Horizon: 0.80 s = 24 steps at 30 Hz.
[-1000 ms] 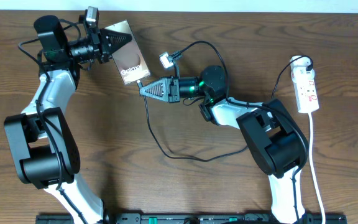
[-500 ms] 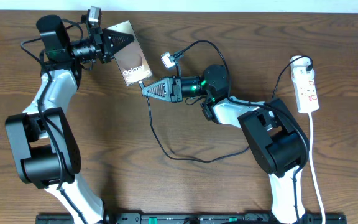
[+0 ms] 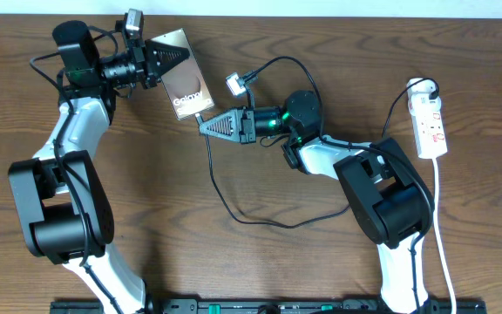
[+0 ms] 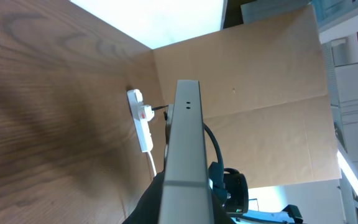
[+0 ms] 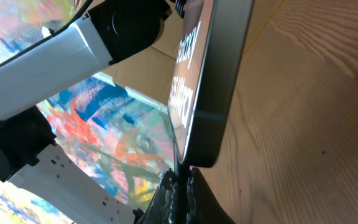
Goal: Plug charger to phone and switch on socket
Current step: 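Push the plug into the phone's bottom port with the right gripper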
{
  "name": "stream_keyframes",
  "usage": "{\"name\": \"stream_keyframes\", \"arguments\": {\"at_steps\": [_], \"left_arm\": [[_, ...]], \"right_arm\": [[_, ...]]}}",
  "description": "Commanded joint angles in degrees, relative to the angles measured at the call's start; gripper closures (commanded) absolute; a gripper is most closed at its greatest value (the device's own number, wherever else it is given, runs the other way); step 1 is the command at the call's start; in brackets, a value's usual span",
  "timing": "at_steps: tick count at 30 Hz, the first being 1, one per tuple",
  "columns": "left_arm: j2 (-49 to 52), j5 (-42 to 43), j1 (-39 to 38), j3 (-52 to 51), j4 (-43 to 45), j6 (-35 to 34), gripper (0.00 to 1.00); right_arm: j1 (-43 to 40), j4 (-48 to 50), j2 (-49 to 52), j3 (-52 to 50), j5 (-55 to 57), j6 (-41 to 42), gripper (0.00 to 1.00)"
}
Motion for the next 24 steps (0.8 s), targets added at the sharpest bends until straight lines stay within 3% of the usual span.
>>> {"name": "stream_keyframes", "arguments": {"at_steps": [1, 10, 17, 24], "left_arm": [[0.0, 5.3, -1.9, 0.5, -0.3, 0.5, 0.93], [0.0, 5.3, -1.9, 0.5, -0.4, 0.5, 0.93], [0.0, 5.3, -1.8, 0.5, -0.4, 2.9, 0.93], [0.0, 5.3, -2.1, 0.5, -0.6, 2.8, 0.93]], "right_arm": [[-1.3, 0.2, 0.0, 0.5, 10.3, -0.2, 0.99], [-1.3, 0.2, 0.0, 0.6, 12.4, 2.3, 0.99], [-1.3, 0.3, 0.0, 0.6, 13.1, 9.9, 0.99], [-1.3, 0.2, 0.0, 0.6, 13.5, 9.5, 0.99]]}}
